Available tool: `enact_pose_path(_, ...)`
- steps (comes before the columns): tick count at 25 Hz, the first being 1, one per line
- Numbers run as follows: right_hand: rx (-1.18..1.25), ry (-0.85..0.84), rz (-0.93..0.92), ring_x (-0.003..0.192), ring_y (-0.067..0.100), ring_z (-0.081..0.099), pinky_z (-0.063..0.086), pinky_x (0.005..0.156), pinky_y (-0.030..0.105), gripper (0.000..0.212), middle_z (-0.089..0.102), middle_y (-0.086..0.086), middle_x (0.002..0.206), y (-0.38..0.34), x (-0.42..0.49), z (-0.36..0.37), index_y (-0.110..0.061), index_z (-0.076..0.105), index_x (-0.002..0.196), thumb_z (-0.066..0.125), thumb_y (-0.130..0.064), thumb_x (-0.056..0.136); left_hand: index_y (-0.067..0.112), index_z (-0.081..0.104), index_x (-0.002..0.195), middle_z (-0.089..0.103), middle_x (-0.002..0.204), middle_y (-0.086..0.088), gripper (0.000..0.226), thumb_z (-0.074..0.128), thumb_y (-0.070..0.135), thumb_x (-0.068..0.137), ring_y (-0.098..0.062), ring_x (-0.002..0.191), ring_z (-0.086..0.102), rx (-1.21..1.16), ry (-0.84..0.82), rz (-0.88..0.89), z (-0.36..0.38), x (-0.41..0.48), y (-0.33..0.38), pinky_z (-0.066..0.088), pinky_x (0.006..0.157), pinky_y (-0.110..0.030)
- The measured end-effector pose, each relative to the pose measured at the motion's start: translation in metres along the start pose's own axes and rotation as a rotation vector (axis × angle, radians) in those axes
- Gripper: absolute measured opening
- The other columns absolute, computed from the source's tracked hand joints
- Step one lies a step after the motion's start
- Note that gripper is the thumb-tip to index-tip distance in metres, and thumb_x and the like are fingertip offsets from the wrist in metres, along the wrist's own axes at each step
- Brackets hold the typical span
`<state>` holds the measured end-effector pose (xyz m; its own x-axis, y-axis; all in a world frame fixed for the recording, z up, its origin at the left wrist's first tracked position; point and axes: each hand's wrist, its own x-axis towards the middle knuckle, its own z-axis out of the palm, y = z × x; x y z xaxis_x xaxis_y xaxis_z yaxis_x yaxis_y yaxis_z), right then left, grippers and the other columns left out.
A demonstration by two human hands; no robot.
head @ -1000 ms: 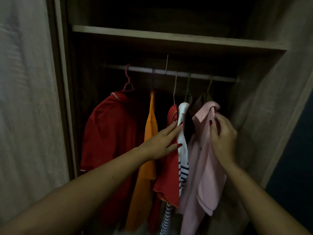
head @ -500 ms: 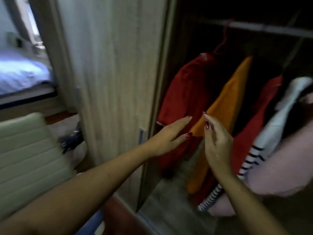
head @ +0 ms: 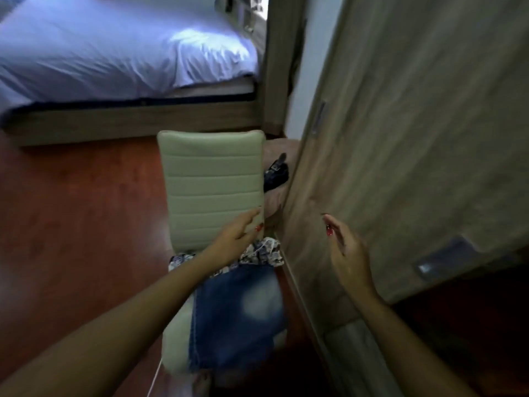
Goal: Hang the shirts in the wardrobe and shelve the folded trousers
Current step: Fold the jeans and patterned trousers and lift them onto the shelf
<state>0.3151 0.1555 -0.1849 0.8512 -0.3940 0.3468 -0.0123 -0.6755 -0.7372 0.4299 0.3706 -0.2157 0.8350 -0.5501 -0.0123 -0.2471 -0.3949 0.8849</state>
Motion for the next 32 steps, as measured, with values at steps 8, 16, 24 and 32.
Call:
enact_pose_path(8, 0.023, -0.379, 0.359, 0.106, 0.019, 0.062, 0.048, 0.095, 0.034, 0.033, 0.067, 0.004, 0.115, 0.083, -0.028, 0.167, -0.018, 0.061, 0.117, 0.047, -0.029, 0.089, 0.007, 0.057, 0.116, 0.060, 0.120, -0.014, 0.024, 0.046, 0.020, 0.099, -0.028, 0.111, 0.056, -0.249, 0.181, -0.831, -0.034, -0.047, -0.212, 0.046, 0.094, -0.042)
enact_pose_path(16, -0.082, -0.628, 0.570, 0.113, 0.020, 0.057, 0.043, 0.095, 0.022, 0.033, 0.060, 0.007, 0.120, 0.195, -0.111, 0.255, -0.002, 0.057, 0.124, 0.054, -0.008, 0.092, 0.006, 0.048, 0.126, 0.053, 0.121, -0.009, 0.050, 0.065, 0.033, 0.088, -0.026, 0.108, 0.053, -0.335, 0.167, -1.179, 0.066, -0.073, -0.327, 0.051, 0.088, -0.036)
enact_pose_path(24, -0.177, -0.698, 0.377, 0.132, 0.022, 0.042, 0.033, 0.110, 0.029, 0.051, 0.040, 0.005, 0.150, 0.263, -0.166, 0.279, -0.009, 0.046, 0.138, 0.056, -0.005, 0.088, 0.002, 0.048, 0.112, 0.045, 0.123, -0.020, 0.061, 0.076, 0.042, 0.075, -0.034, 0.110, 0.046, 0.117, 0.568, -1.123, 0.140, -0.057, -0.355, 0.040, 0.094, -0.042)
enact_pose_path(32, -0.093, -0.584, 0.358, 0.132, 0.017, 0.042, 0.035, 0.111, 0.028, 0.048, 0.040, 0.001, 0.149, 0.277, -0.179, 0.282, -0.010, 0.050, 0.135, 0.055, -0.003, 0.088, 0.002, 0.057, 0.092, 0.063, 0.085, -0.011, 0.039, 0.065, 0.039, 0.085, -0.027, 0.080, 0.061, -0.010, 0.438, -1.062, 0.176, -0.061, -0.349, 0.047, 0.067, -0.038)
